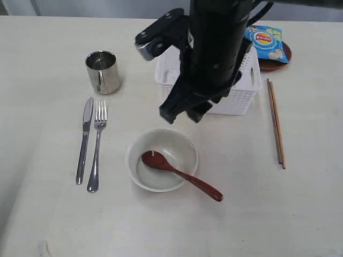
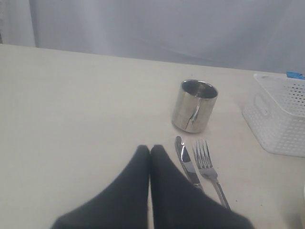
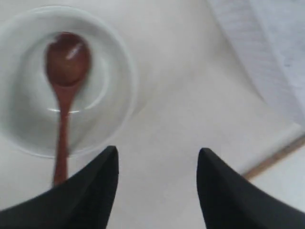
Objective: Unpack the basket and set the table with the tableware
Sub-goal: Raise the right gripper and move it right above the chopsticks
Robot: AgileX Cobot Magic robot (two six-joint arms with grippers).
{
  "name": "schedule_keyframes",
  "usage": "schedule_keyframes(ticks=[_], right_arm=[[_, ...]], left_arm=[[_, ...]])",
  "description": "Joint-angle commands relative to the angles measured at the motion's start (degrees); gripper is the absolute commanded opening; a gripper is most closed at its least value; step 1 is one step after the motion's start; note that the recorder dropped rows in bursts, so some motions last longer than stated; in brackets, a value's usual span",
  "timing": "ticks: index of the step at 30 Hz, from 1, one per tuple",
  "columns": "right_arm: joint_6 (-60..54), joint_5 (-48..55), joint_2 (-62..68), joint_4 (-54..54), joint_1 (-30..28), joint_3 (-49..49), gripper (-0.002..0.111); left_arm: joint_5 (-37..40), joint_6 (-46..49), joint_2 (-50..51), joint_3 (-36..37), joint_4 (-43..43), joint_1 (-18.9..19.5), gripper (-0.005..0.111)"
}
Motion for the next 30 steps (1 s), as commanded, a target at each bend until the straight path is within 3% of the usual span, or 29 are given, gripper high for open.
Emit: schedule_keyframes(ticks=[1,6,8,10,23,30], right_arm=[[7.2,0.9,-1.6,-9.5,-8.4,-0.3,0.049],[12.2,-3.7,-1.6,-7.5,-29.8,4.7,0.049],[11.9,-9.7,-1.5,-2.4,-35.9,8.7,0.049],[11.4,-15.6,0.4,0.3,-38.4,12.2,0.049],[12.0,-27.0,13.8,0.2,-37.7,12.9,0.049],[15.1,-26.5,15.2,-4.3,-37.8,11.4,0.049]], left_arm=[[-0.6,0.0,-0.2,0.2,-0.2,0.1,0.0],[-0.6,0.0,-0.2,0.2,-0.2,0.1,0.0],[-0.6,0.0,-0.2,0.2,-0.2,0.1,0.0],[-0.6,0.0,-0.2,0.2,-0.2,0.1,0.0],[-0.6,0.0,-0.2,0.2,-0.2,0.1,0.0],[-0.6,0.0,-0.2,0.2,-0.2,0.1,0.0]])
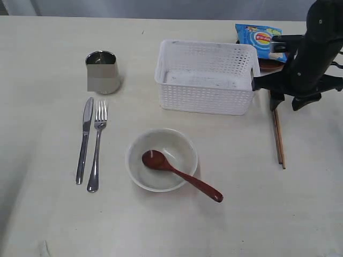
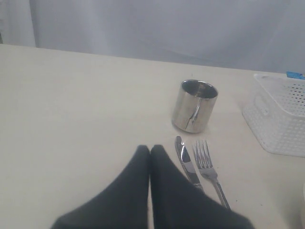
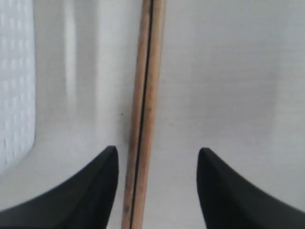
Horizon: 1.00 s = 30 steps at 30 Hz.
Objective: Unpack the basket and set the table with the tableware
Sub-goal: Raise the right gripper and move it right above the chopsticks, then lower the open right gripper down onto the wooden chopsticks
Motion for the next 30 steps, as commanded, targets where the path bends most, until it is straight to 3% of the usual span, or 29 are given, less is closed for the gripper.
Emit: schedule_keyframes(ticks=[1,11,24,30], right_arm=[[2.3,0.1,1.8,-4.9,0.0,-0.9,0.049],[2.3,1.4,2.1,-6.0,0.0,-1.5,0.049],[-2.4,0.5,-5.8,2.7,0.0,-1.5,0.049],[1.7,3.3,-6.6,-5.1,0.0,-1.2,0.049]], left_arm=[[-0.6,0.0,-0.2,0.2,-0.2,0.1,0.0],[-0.6,0.0,-0.2,0.2,-0.2,0.1,0.0],[-0.6,0.0,-0.2,0.2,-0.2,0.1,0.0],[-0.6,0.0,-0.2,0.2,-0.2,0.1,0.0]])
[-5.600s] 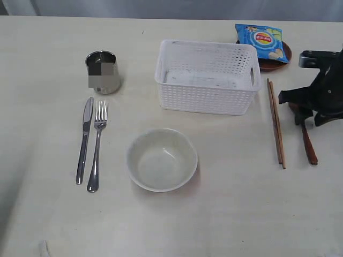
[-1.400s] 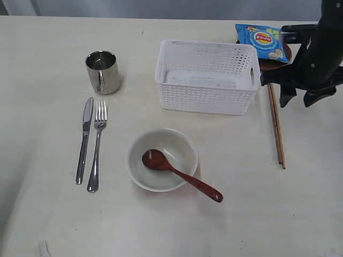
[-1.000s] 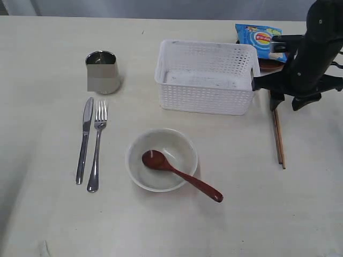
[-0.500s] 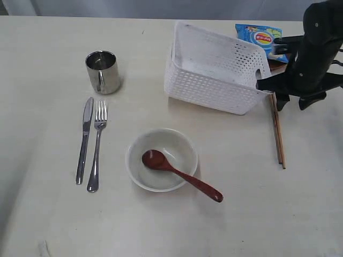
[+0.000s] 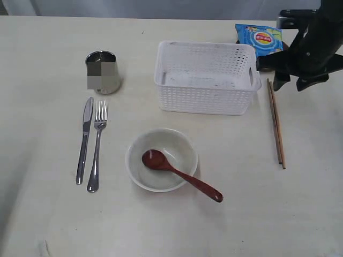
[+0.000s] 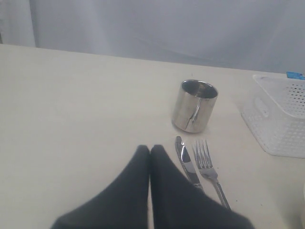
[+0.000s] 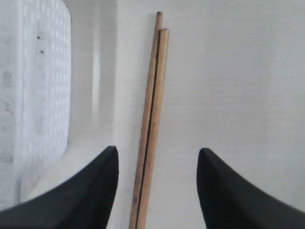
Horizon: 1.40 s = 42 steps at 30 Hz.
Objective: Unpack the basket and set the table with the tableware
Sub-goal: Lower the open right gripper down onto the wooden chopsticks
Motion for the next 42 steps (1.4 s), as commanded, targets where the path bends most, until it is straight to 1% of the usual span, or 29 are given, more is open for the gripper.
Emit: schedule_keyframes(ticks=[1,5,8,13,15,17,19,23,25,28,33,35,42], right_arm=[[4.6,1.8,-0.2,-7.1,-0.1,1.0,0.049],[10.8,1.8,-0.2,-14.5,-0.1,1.9,0.049],[12.8,2.0,-0.2,-16.8,-0.1,1.9,0.049],[10.9,4.8,1.0,-15.2,-0.1,1.9,0.049],[7.9,6.1,1.7,-12.3,-0.1,2.3,0.049],[4.0,5.4,1.7,-9.4,-0.1,4.9,0.049],[3.6,4.1,1.6,-9.0,-0.1,7.2,0.045],[3.7,-1.2,1.6,-8.3,-0.2,11.8,0.027],[3.4,-2.2,1.6,-7.0,-0.2,12.5,0.024],[2.3,-2.3,1.6,-4.7,-0.2,12.6,0.027],[-2.2,-3.0,1.6,1.0,-0.1,12.6,0.039],[-2.7,-3.1,1.6,2.1,-0.1,12.6,0.042],[-2.7,-3.3,1.6,3.1,-0.1,12.6,0.042]], left_arm=[[-0.6,0.0,-0.2,0.2,-0.2,0.1,0.0],[-0.6,0.0,-0.2,0.2,-0.2,0.1,0.0],[-0.6,0.0,-0.2,0.2,-0.2,0.1,0.0],[-0.6,0.0,-0.2,0.2,-0.2,0.1,0.0],[-0.6,0.0,-0.2,0.2,-0.2,0.1,0.0],[-0.6,0.0,-0.2,0.2,-0.2,0.1,0.0],[-0.6,0.0,-0.2,0.2,-0.2,0.1,0.0],[-0.6,0.0,-0.2,0.2,-0.2,0.1,0.0],[-0.6,0.0,-0.2,0.2,-0.2,0.1,0.0],[-0.6,0.0,-0.2,0.2,-0.2,0.1,0.0],[-0.6,0.0,-0.2,0.2,-0.2,0.1,0.0],[-0.6,0.0,-0.2,0.2,-0.2,0.1,0.0],[-0.6,0.0,-0.2,0.2,-0.2,0.1,0.0]])
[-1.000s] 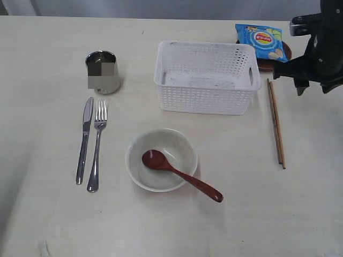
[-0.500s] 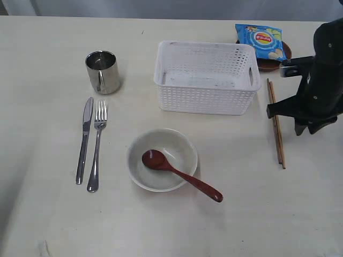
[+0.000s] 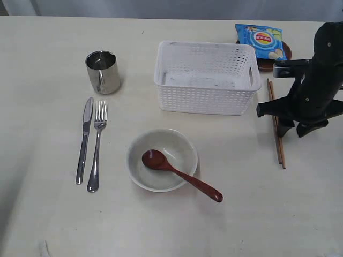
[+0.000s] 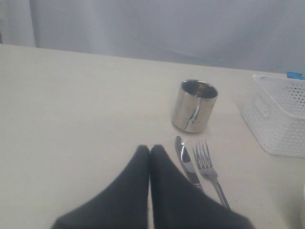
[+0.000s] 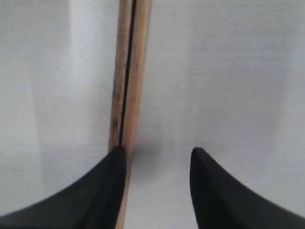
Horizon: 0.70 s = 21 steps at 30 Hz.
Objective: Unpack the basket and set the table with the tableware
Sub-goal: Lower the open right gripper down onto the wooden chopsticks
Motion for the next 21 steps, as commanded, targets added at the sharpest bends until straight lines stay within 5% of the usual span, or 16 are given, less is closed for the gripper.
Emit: schedule_keyframes(ticks=[1,21], right_arm=[[-0.7,-0.7,0.0,0.9,-0.1,0.1,0.042],[2.1,-2.4,0.1,-2.6,-0.1,0.1,0.042]], left_arm=[[-0.6,0.0,-0.2,0.2,-0.2,0.1,0.0],[-0.6,0.0,-0.2,0.2,-0.2,0.1,0.0]])
